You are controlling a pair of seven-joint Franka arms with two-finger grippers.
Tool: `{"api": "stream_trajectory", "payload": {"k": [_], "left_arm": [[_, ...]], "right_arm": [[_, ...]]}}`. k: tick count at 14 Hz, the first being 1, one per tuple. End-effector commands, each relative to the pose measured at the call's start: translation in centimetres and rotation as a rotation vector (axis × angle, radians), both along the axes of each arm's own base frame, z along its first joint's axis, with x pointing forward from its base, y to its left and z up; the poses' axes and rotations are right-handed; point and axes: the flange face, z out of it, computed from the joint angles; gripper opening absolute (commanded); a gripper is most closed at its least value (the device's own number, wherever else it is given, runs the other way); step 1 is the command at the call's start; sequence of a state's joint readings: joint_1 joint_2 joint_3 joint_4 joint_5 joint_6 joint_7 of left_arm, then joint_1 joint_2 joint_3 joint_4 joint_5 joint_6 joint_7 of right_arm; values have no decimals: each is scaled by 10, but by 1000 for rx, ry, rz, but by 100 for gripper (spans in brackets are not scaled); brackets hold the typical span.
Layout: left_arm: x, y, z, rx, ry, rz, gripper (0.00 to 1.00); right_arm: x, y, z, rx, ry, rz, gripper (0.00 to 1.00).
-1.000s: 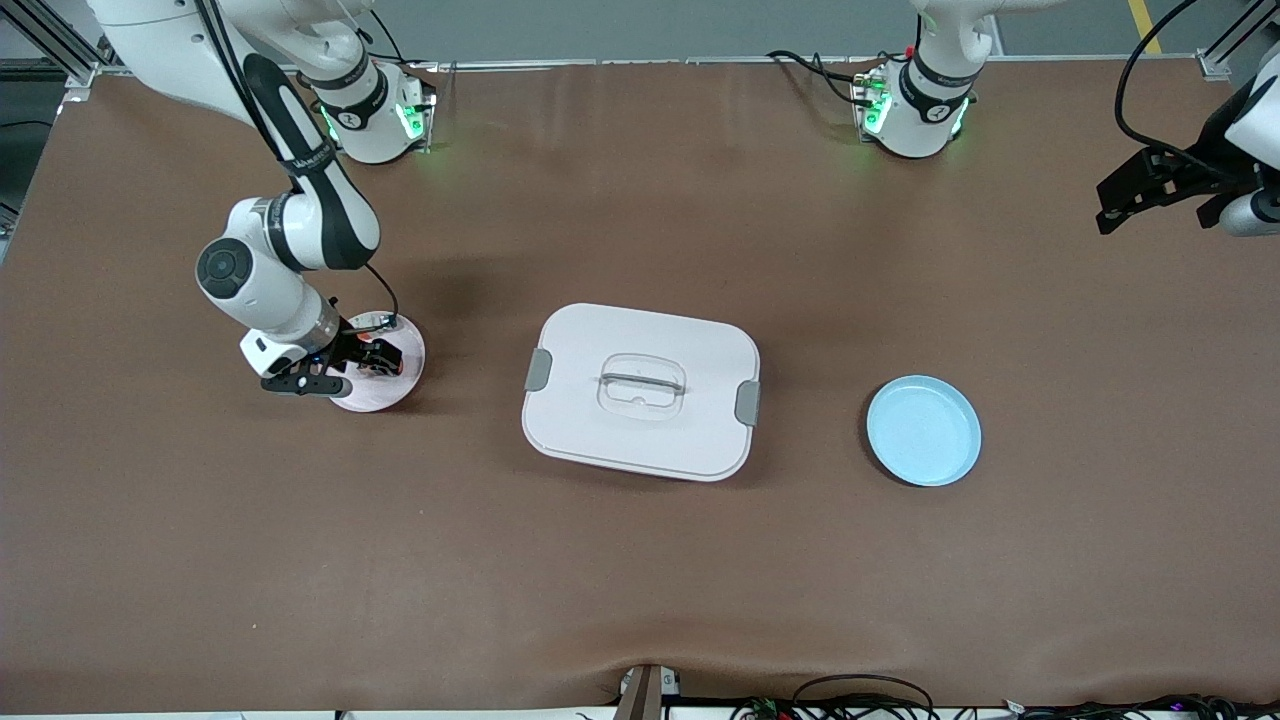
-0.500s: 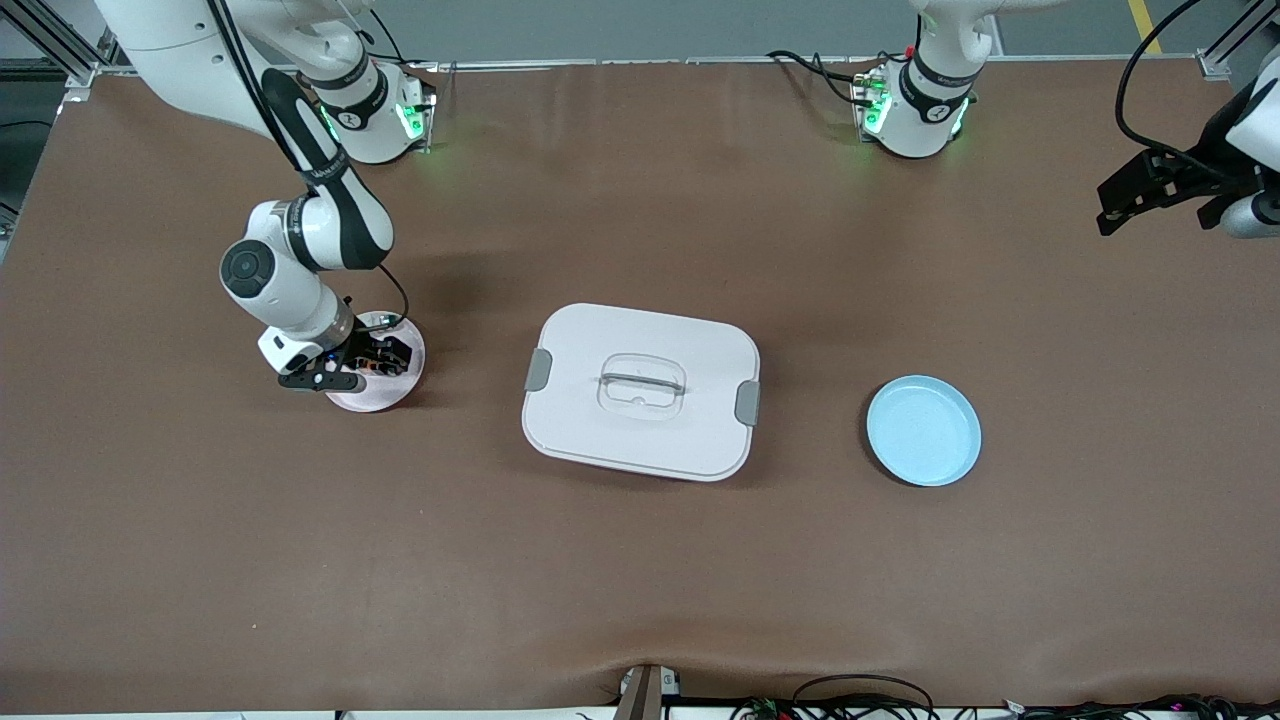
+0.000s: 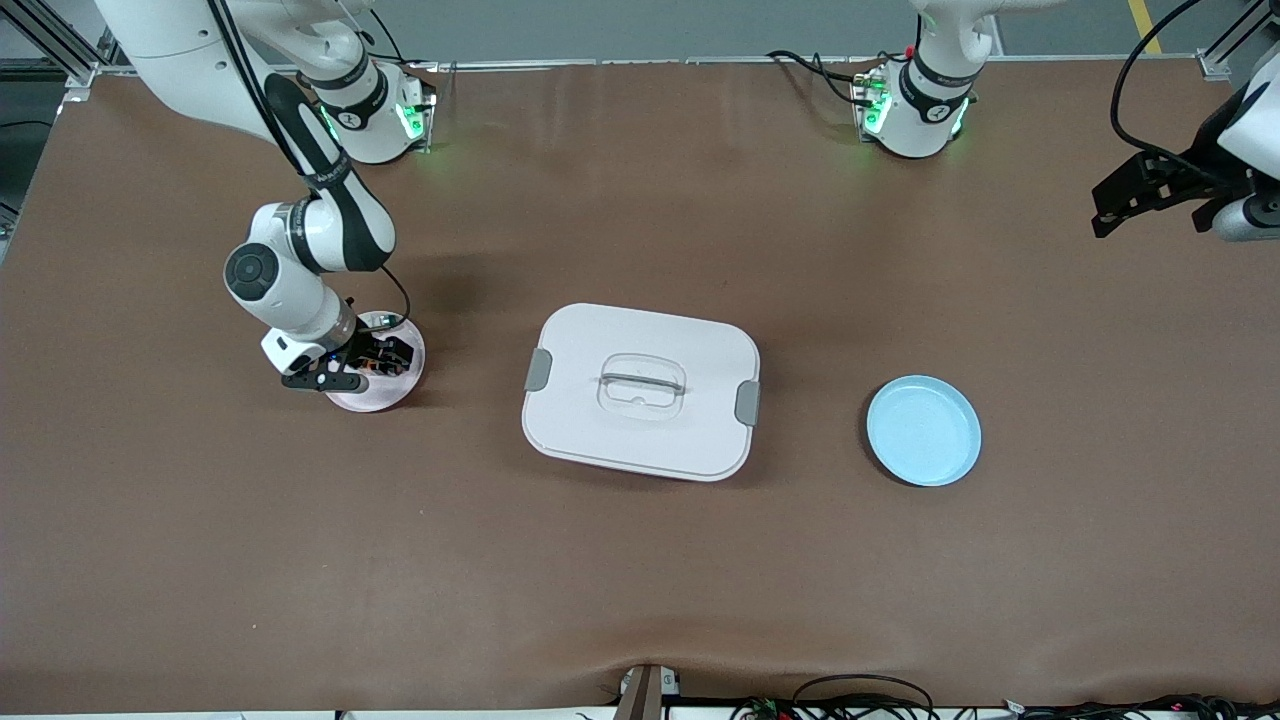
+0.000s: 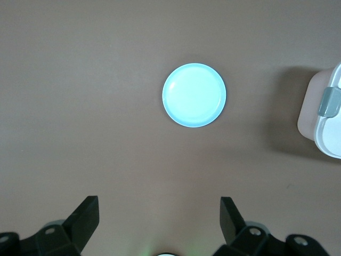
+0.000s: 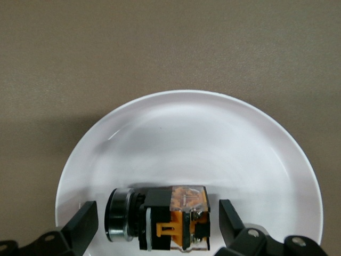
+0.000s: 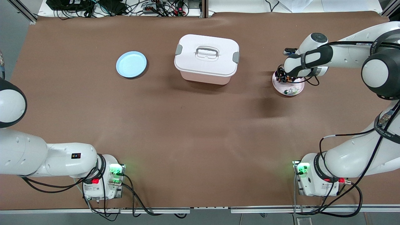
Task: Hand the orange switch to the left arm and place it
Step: 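Lower the right gripper and grasp the black-orange push-button switch, then lift the switch with the right gripper while the left gripper approaches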
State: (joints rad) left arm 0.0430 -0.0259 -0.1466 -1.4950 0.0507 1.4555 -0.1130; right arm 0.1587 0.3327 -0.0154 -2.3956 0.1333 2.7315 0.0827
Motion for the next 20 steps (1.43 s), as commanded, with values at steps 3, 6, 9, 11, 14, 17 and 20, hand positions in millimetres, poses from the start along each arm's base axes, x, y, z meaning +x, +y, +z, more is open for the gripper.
{"api": "stream_trajectory", "payload": {"k": [3,6,9,11,14,17,20], "left_arm": [[4,-4,-2,13,-1,-17,100],[5,-8,-2,7,-2,-24,100],[4,-11,0,3,-8,-25,100],[3,-21,0,5,-9,-34,100],[3,-20,-1,7,-7,-32,100],[3,-20,-2,7,-4,-32,100],[3,-17,-2,6,-4,-31,100]], "right_arm": [[-2,2,-2,2,6,-17,0],[-2,-2,1,3,27,-47,0],[5,3,26,12,72,-81,0],[23,15,60,47,131,-138,0],[56,33,120,119,265,-260,0],[73,51,167,172,337,-364,0],[83,87,209,248,391,-471,0]]}}
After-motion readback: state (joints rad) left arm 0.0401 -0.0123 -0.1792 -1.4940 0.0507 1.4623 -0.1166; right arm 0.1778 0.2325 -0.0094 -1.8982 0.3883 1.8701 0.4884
